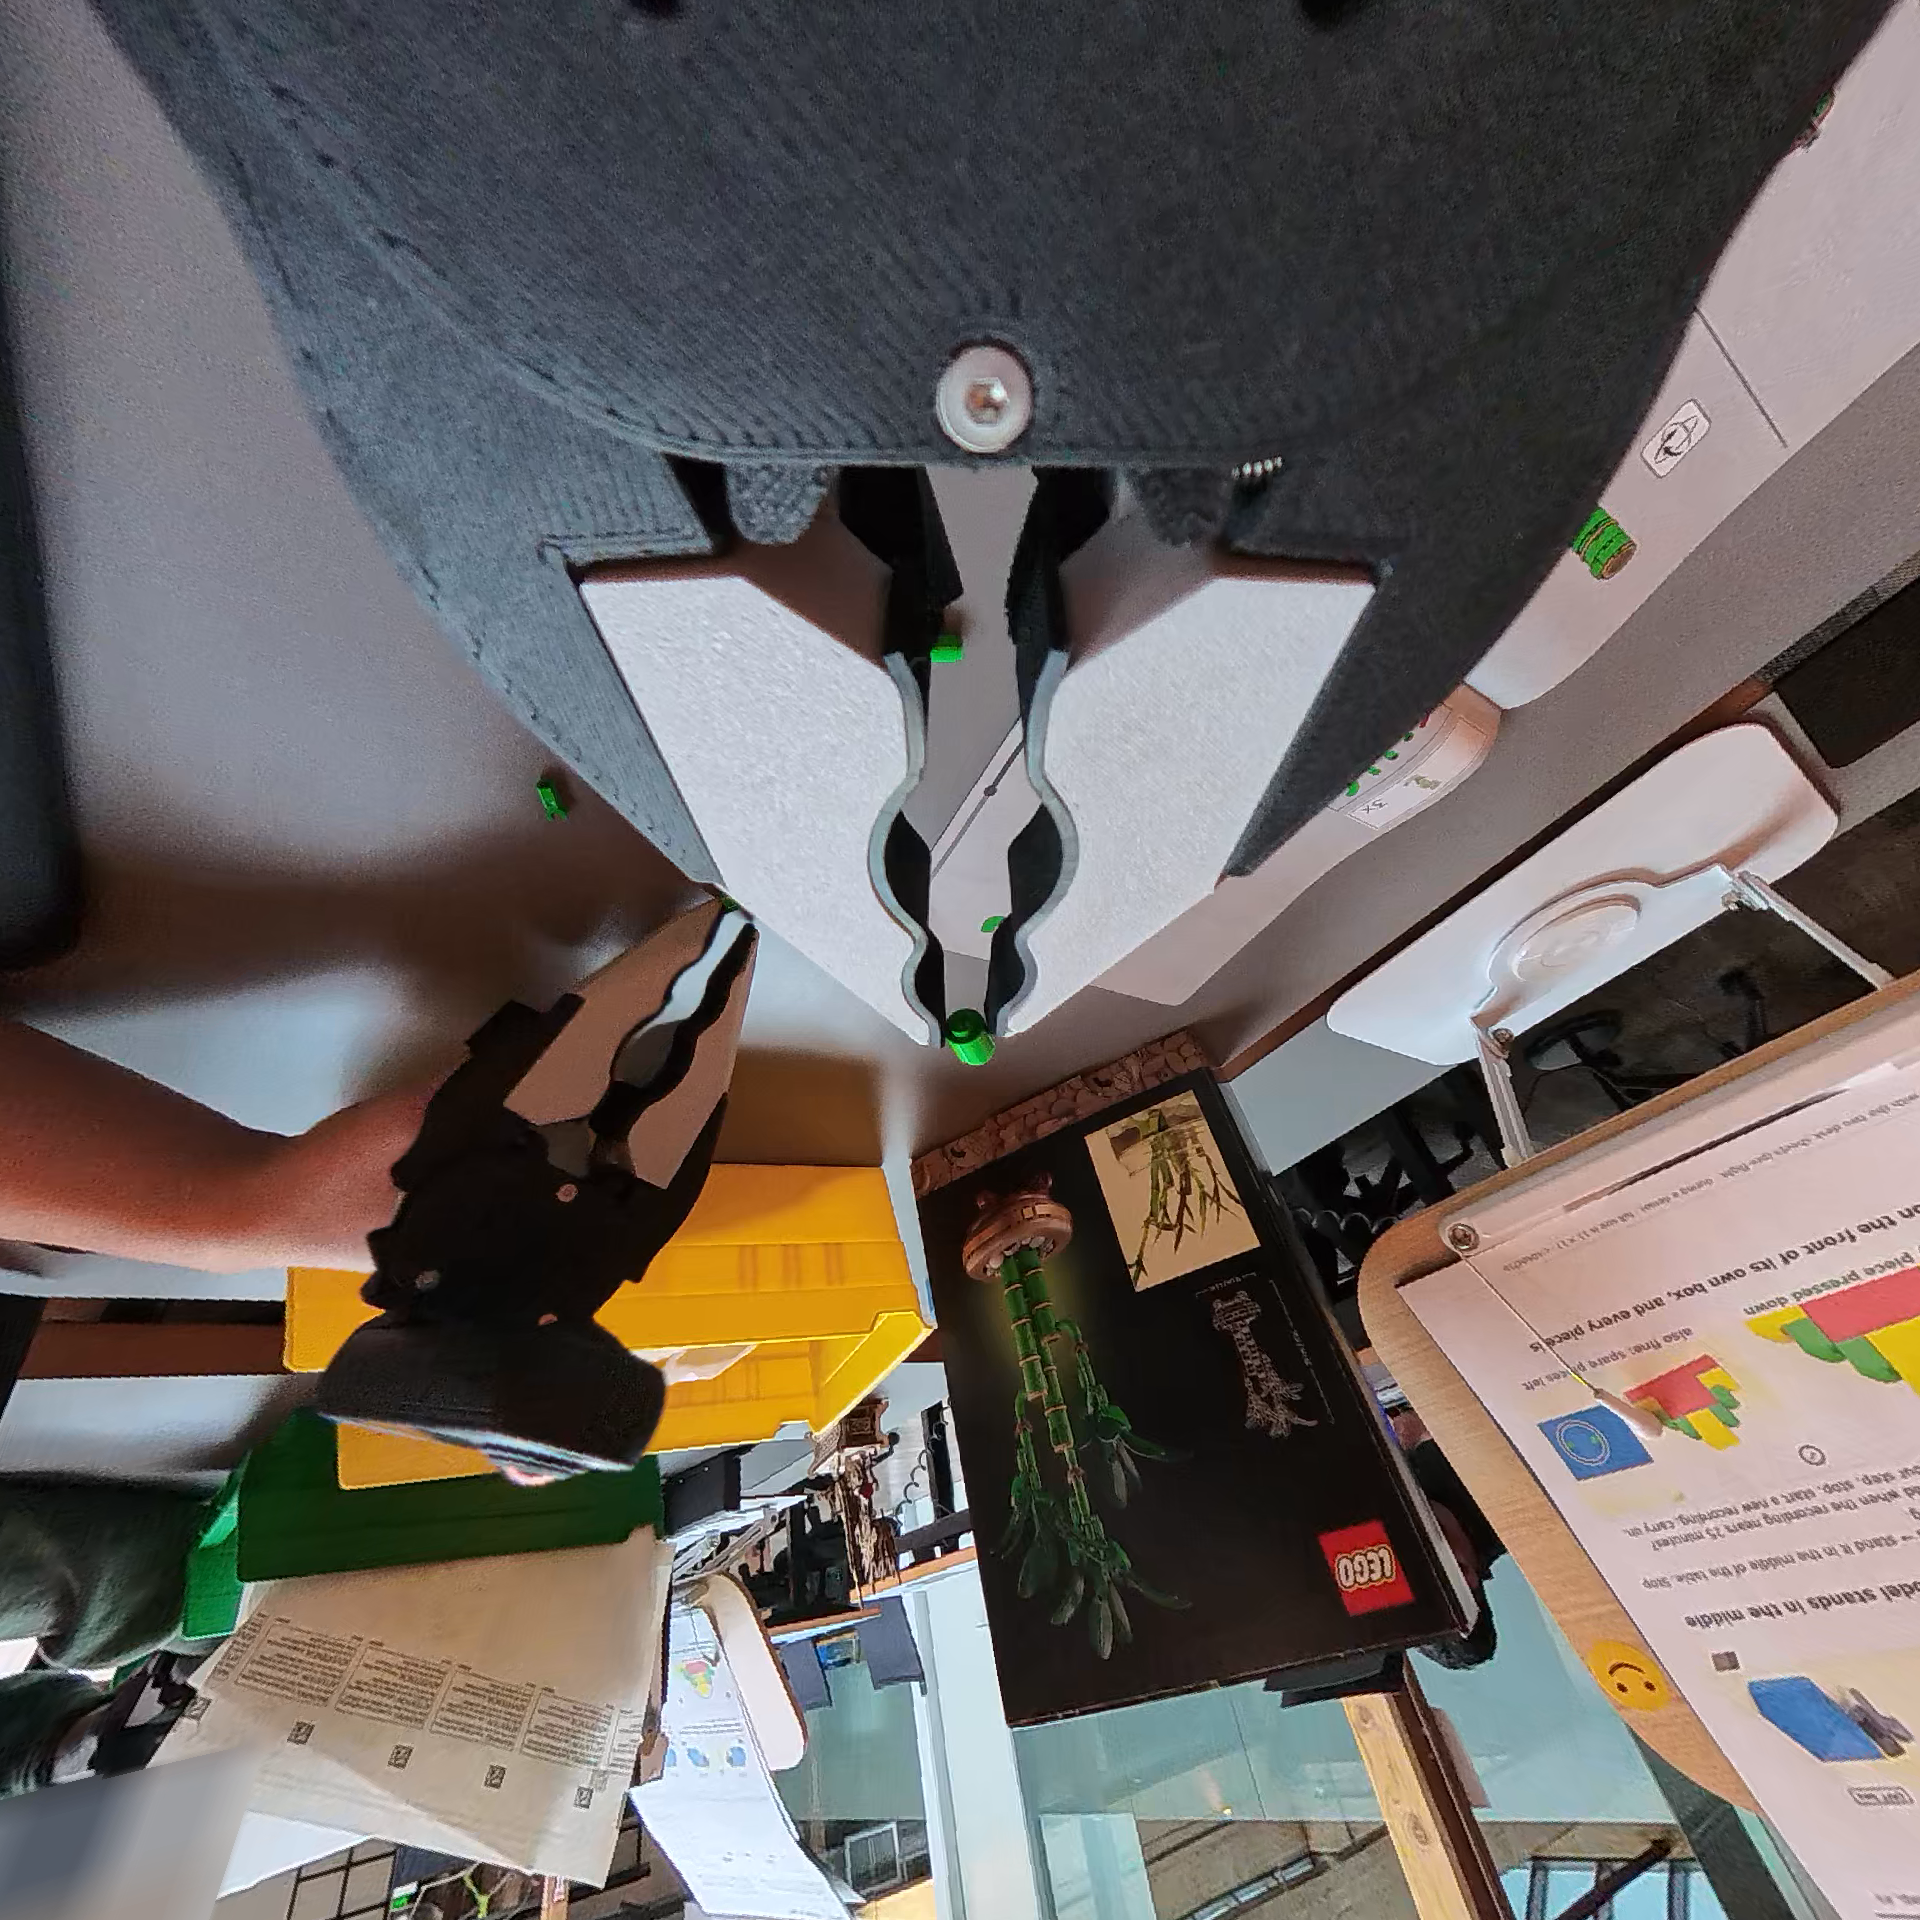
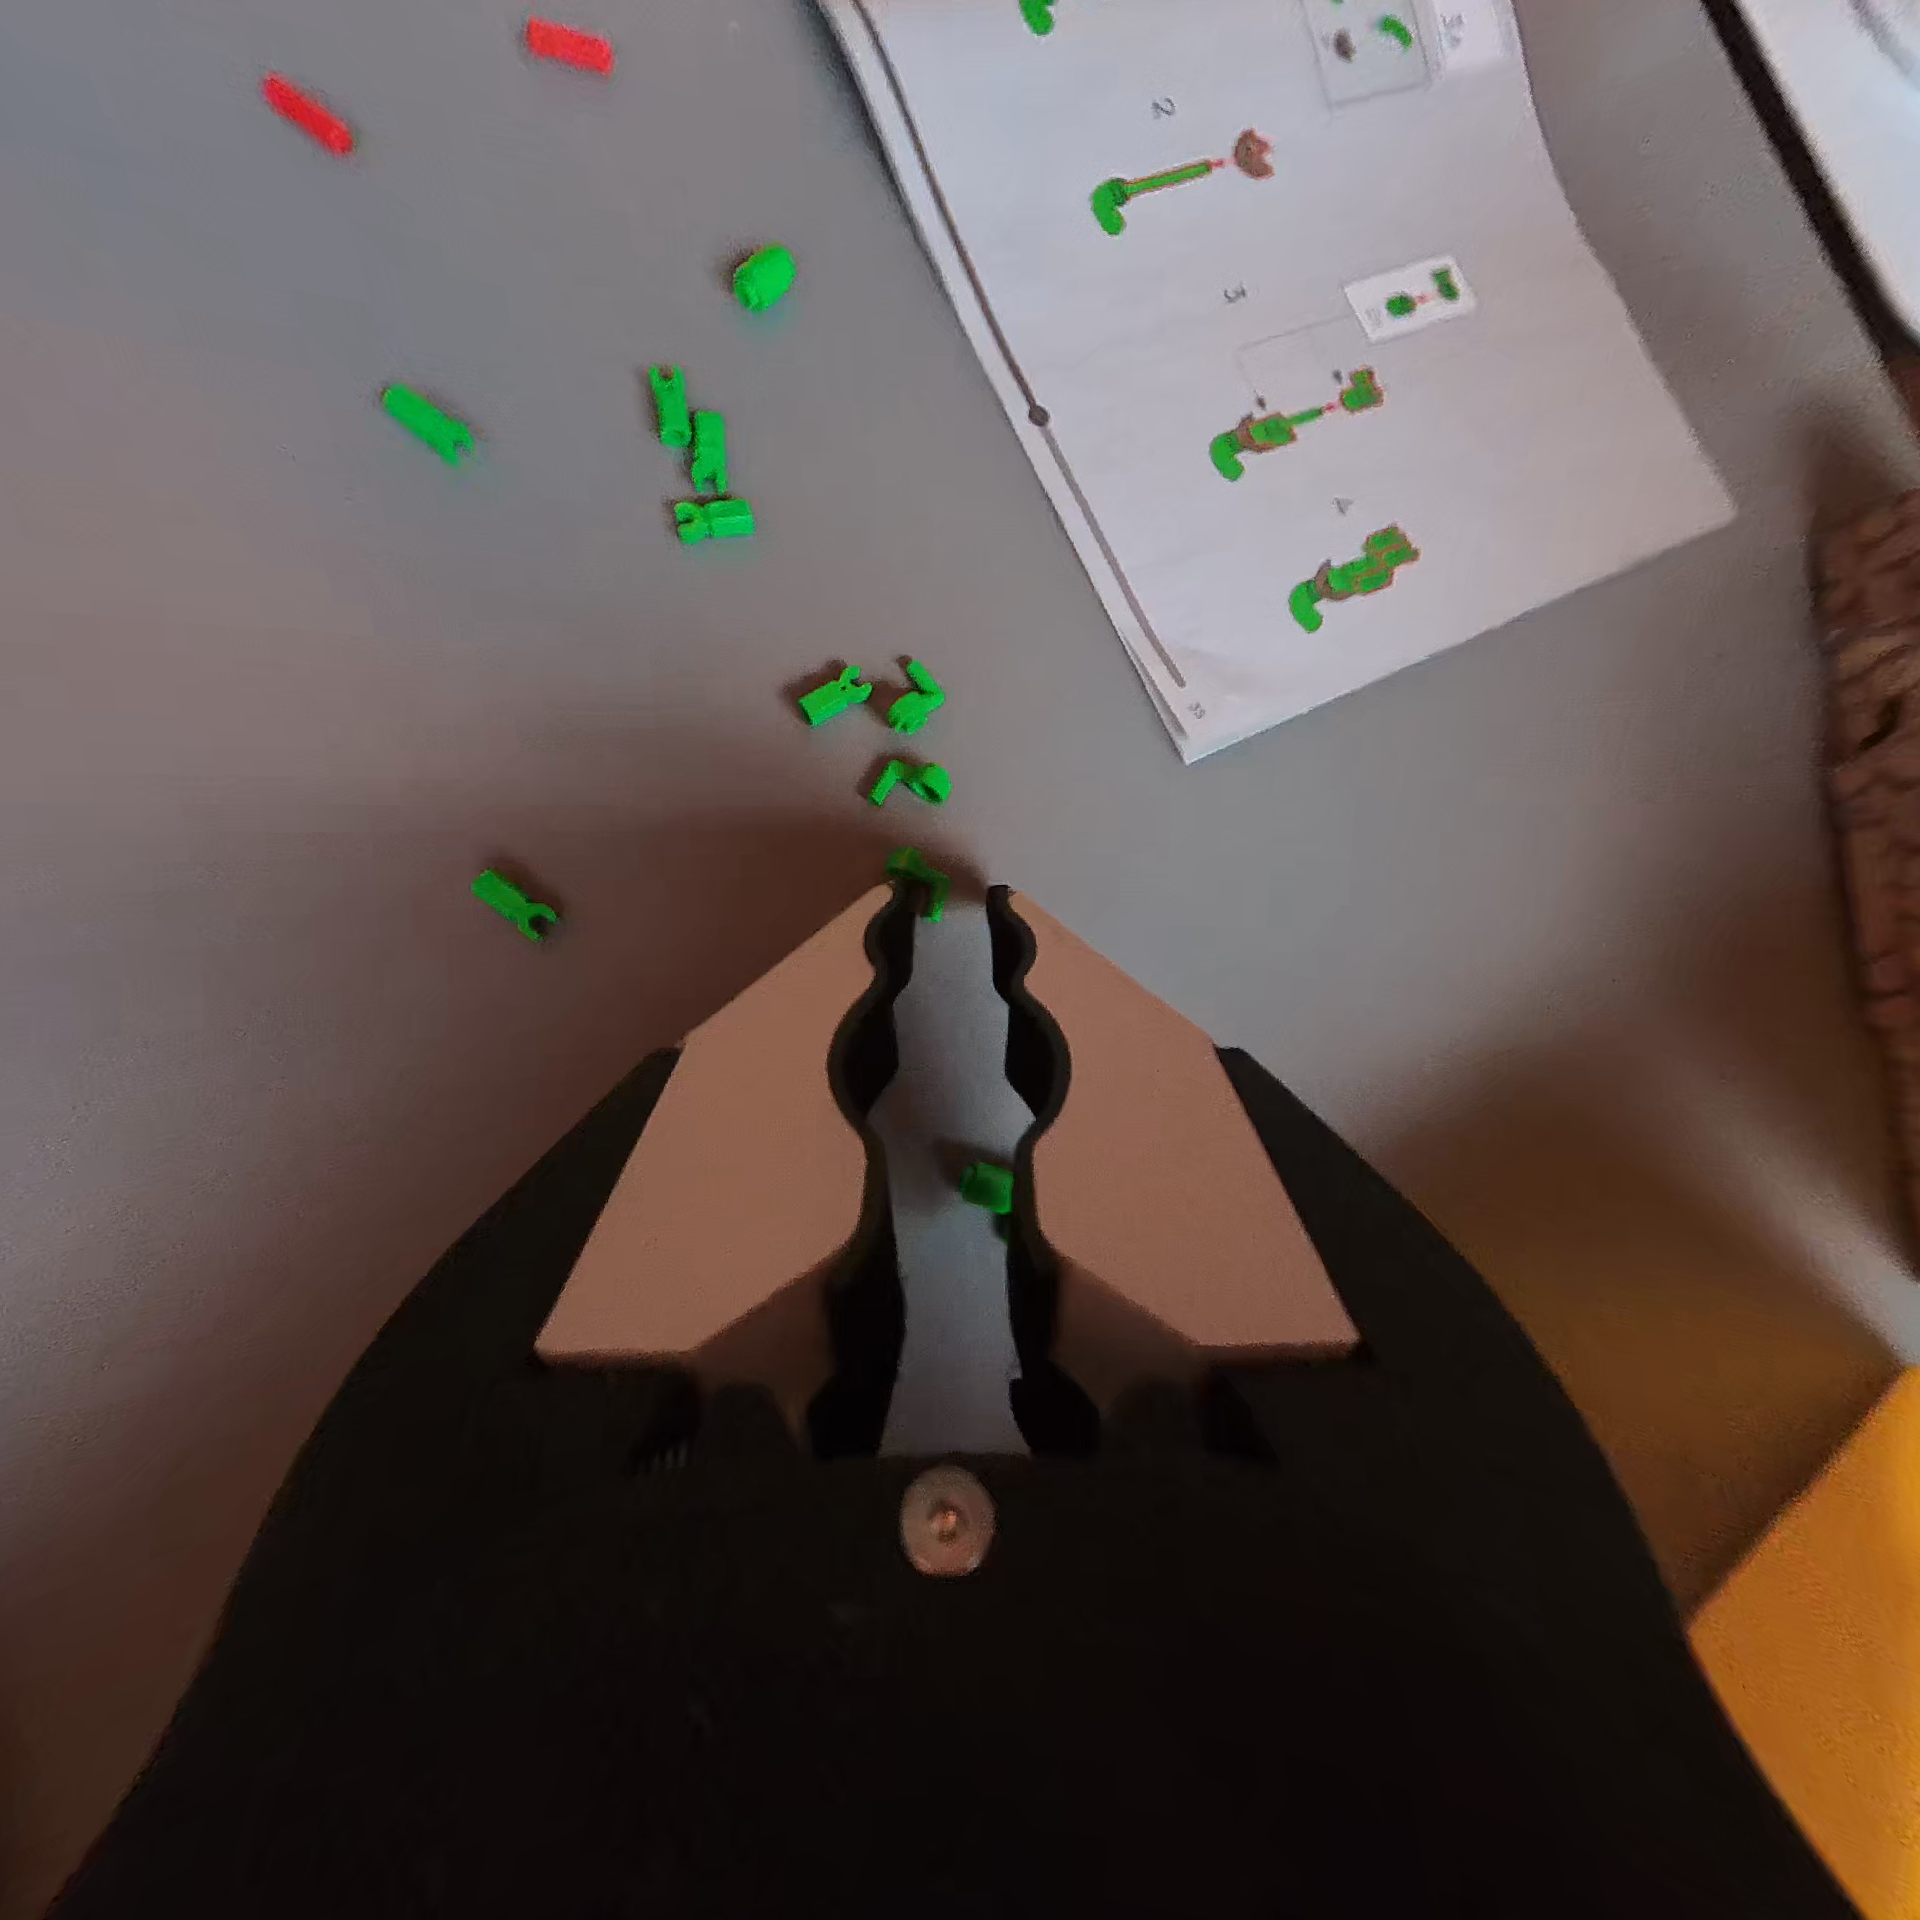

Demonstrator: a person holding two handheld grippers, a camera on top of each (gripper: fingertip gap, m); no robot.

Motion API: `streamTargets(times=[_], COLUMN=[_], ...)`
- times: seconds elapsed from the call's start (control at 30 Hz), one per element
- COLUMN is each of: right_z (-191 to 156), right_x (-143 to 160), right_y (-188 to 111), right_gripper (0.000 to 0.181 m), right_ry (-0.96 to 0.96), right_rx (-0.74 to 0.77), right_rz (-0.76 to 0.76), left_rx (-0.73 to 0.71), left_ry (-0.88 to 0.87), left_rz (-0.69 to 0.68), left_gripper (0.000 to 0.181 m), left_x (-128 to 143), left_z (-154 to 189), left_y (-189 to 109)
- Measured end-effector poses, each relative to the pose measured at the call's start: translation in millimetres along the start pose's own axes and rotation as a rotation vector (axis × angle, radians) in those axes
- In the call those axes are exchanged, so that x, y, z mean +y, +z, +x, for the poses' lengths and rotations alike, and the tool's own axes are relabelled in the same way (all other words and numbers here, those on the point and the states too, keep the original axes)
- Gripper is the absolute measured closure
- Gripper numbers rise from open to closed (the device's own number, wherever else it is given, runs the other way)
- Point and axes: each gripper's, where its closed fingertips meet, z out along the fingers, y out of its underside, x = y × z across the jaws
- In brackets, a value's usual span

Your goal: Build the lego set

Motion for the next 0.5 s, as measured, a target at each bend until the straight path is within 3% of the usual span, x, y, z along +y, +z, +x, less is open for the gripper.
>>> streamTargets(times=[0.2, 0.3, 0.4, 0.5], right_z=[-2, -1, -13, -29], right_x=[2, -2, -45, -95], right_y=[1, -2, -30, -70], right_gripper=[0.181, 0.181, 0.181, 0.181], right_ry=[0.17, 0.095, -0.094, -0.387], right_rx=[-0.102, -0.076, -0.033, 0.097], right_rz=[-0.001, 0.013, 0.211, 0.382], left_rx=[0.002, 0.032, 0.125, 0.297], left_ry=[0.001, -0.005, -0.041, -0.19], left_rz=[-0.013, -0.032, -0.06, -0.083], left_gripper=[0.176, 0.176, 0.176, 0.176], left_x=[3, 8, 14, 17], left_z=[0, 4, 16, 35], left_y=[1, 4, 6, 6])
